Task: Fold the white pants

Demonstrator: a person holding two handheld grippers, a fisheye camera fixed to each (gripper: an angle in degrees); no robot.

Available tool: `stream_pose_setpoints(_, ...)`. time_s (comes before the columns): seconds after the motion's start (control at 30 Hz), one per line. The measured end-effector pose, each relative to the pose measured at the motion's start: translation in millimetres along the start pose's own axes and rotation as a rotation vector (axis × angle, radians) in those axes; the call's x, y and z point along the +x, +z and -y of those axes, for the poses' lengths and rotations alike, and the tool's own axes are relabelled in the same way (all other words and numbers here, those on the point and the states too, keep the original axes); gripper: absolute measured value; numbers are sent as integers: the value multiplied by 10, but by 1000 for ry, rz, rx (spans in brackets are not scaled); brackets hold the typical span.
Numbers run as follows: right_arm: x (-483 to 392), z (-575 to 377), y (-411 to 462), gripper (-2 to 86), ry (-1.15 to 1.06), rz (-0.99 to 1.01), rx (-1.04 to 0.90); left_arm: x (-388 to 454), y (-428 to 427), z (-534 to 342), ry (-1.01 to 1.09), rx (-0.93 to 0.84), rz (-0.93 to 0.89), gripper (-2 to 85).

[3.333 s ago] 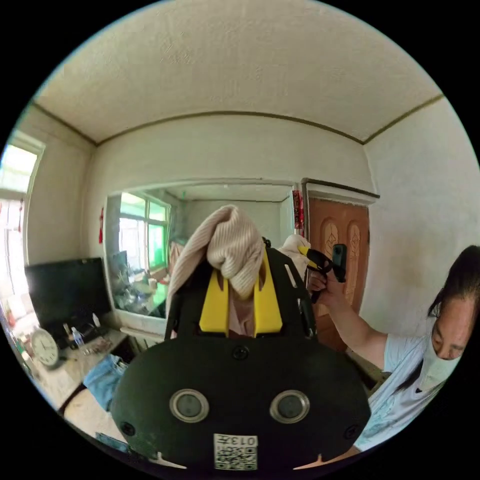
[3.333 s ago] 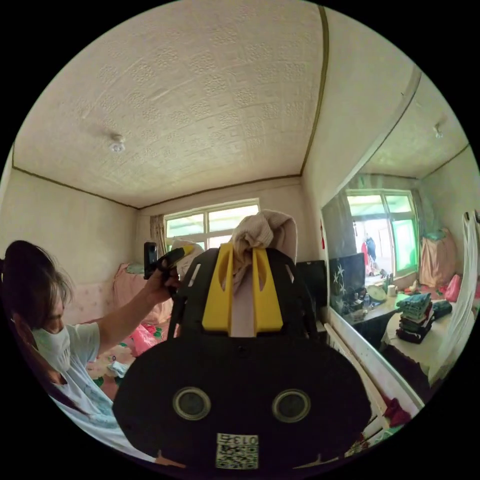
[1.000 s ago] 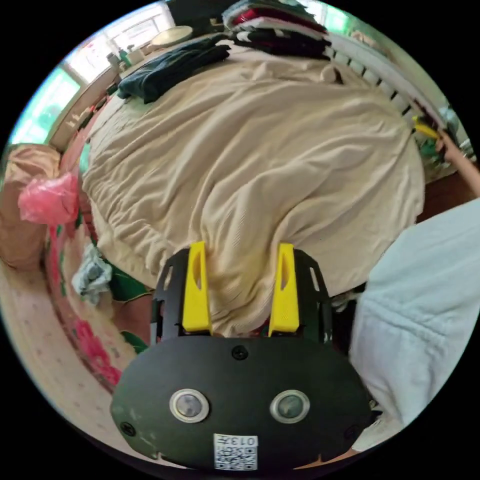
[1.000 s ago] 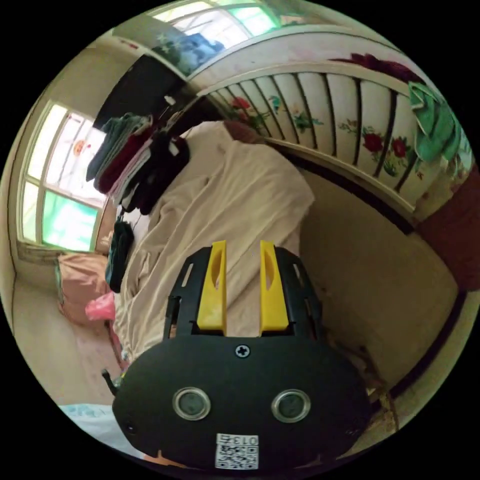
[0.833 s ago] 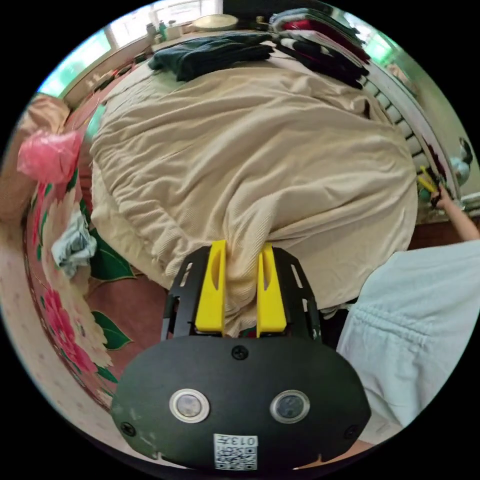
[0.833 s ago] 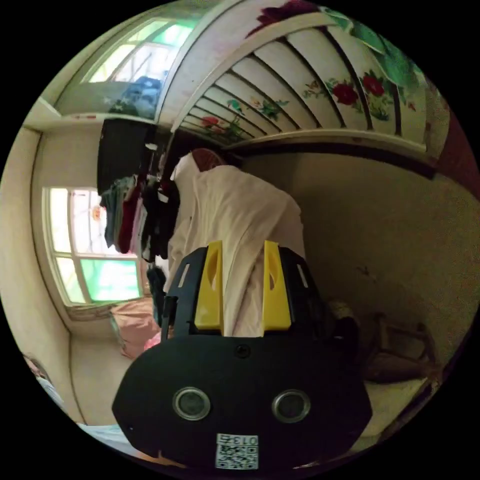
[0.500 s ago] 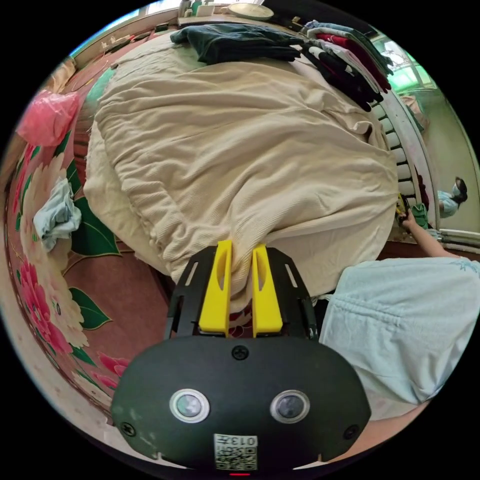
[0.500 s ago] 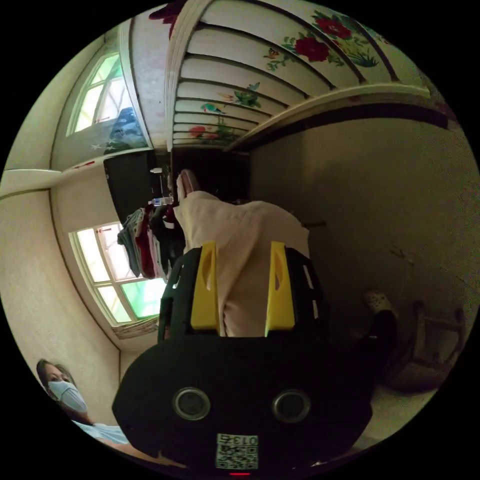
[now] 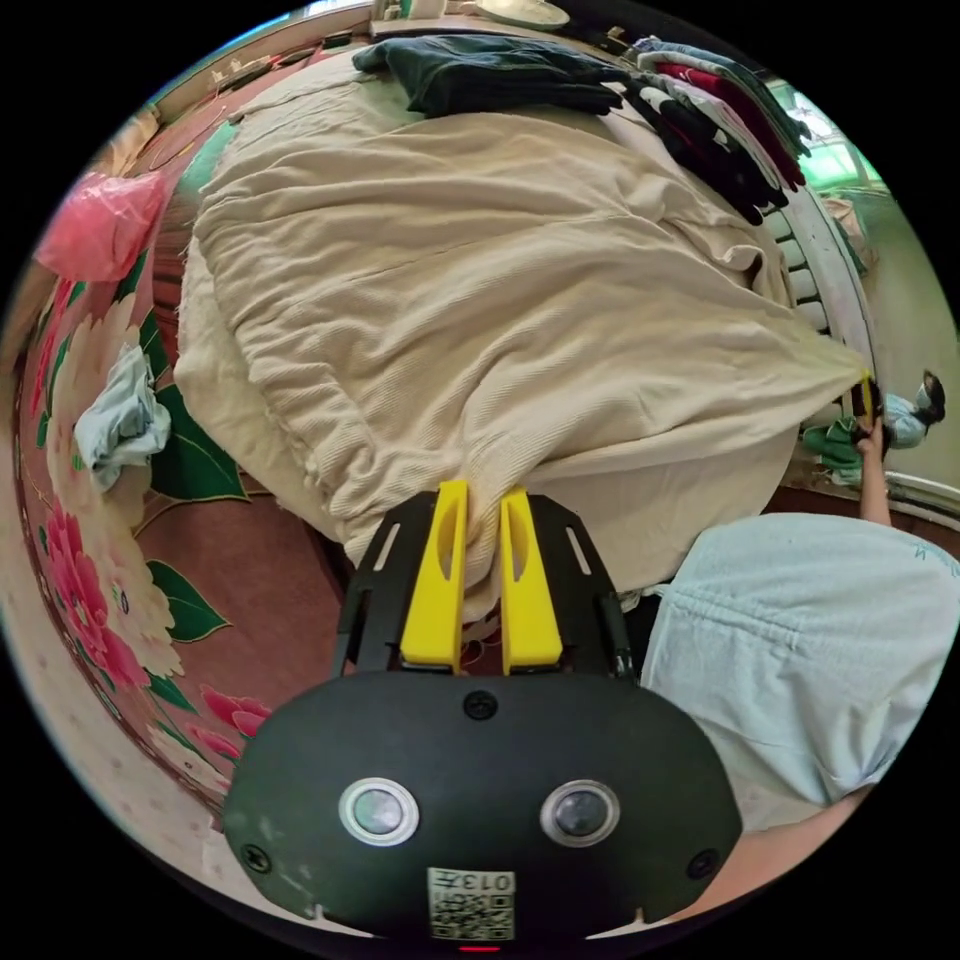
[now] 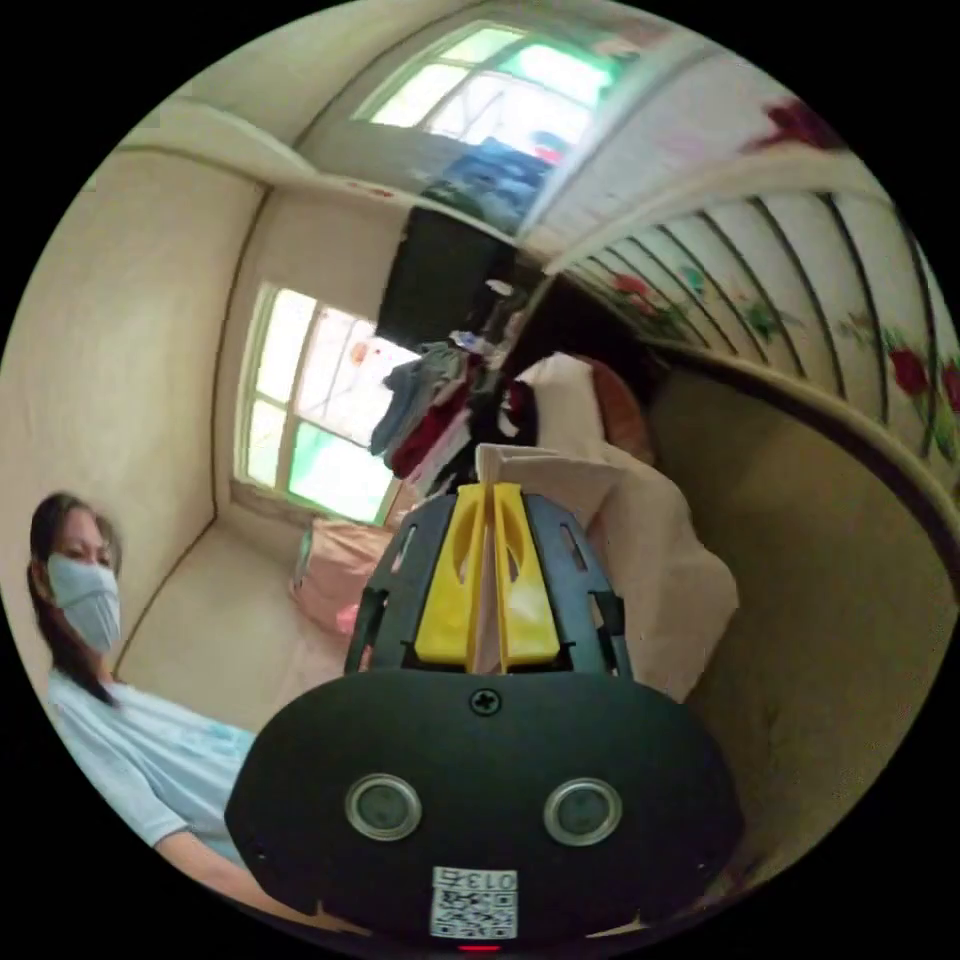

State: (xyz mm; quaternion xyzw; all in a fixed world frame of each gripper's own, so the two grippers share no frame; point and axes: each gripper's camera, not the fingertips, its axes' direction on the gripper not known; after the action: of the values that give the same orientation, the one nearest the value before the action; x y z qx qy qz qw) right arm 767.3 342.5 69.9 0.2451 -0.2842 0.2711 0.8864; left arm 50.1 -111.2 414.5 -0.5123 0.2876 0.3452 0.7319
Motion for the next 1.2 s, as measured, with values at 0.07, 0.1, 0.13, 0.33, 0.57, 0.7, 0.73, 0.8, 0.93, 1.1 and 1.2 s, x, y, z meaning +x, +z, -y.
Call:
stream_pose_setpoints(0.07, -504, 112, 2, 15, -168, 5, -16, -15, -128, -47, 38, 18, 28, 53)
stream_pose_setpoints(0.1, -685, 123, -10, 15, -205, -21, -25, -30, -160, -62, 43, 27, 33, 53)
stream_pose_setpoints(0.13, -718, 116, -15, 15, -202, -37, -33, -67, -200, -89, 50, 34, 44, 52)
stream_pose_setpoints(0.33, 178, -265, 36, 20, 189, -330, -173, -280, 75, -163, 14, -24, -8, 53)
stream_pose_setpoints(0.57, 282, -206, 58, 49, 233, -826, -246, -433, 136, -357, -37, 8, -95, 66)
stream_pose_setpoints(0.7, -186, 364, 681, 47, -48, -754, -227, -481, -47, -515, -75, 114, -108, 76)
stream_pose_setpoints(0.73, -210, 443, 823, 51, -66, -755, -243, -467, -126, -561, -79, 174, -133, 79)
stream_pose_setpoints(0.8, -278, 712, 1442, 61, -179, -831, -327, -432, -225, -611, -92, 247, -131, 84)
stream_pose_setpoints(0.93, -308, 953, 2248, 67, -338, -998, -475, -375, -192, -597, -125, 269, -143, 83)
stream_pose_setpoints(1.1, -388, 1061, 2665, 31, -399, -1005, -581, -275, 65, -469, -129, 237, -162, 77)
stream_pose_setpoints(1.2, -497, 1009, 2767, 17, -507, -1077, -641, -209, 184, -383, -124, 234, -168, 74)
